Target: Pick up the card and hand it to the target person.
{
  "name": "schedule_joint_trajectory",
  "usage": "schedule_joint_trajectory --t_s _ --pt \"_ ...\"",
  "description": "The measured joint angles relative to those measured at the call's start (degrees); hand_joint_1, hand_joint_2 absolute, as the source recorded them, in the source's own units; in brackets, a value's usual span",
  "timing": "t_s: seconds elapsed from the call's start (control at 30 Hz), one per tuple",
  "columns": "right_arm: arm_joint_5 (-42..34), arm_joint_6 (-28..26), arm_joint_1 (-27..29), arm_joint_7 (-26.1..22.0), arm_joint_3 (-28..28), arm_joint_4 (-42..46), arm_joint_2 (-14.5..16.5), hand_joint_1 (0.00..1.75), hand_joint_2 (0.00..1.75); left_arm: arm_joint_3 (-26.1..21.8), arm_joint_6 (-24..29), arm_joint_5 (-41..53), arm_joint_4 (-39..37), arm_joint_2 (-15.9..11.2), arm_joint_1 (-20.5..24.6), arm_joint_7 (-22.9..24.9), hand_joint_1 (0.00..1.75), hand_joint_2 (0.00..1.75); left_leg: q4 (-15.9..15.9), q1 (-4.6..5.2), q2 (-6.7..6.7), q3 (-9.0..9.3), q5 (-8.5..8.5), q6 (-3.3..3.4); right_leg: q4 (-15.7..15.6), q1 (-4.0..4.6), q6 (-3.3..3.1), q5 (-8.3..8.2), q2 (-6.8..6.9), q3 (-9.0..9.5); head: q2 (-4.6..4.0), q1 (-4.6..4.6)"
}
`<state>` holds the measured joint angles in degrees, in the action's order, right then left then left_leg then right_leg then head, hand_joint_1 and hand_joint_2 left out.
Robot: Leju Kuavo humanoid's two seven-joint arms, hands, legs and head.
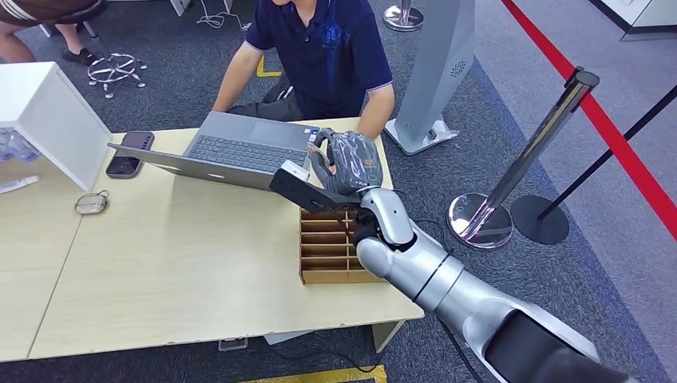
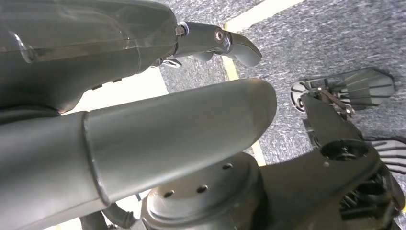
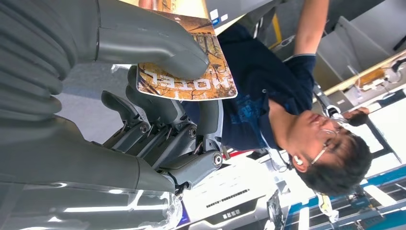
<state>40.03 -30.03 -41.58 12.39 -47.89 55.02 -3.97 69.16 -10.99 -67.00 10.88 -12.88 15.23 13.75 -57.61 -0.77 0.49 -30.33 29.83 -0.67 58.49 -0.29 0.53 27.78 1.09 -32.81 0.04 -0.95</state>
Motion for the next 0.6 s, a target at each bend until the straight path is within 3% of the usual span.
schedule_joint_trajectory --t_s 0.6 --pt "0.14 -1.48 -3.61 -2.02 -0.15 -18.95 3.80 1.57 1.75 0.21 -0.28 1.52 0.00 1.49 2.19 1.62 0.00 0.00 -0.01 0.00 0.03 0.00 0.00 0.00 0.00 0.00 0.00 0.00 -0.01 -0.02 0.00 0.00"
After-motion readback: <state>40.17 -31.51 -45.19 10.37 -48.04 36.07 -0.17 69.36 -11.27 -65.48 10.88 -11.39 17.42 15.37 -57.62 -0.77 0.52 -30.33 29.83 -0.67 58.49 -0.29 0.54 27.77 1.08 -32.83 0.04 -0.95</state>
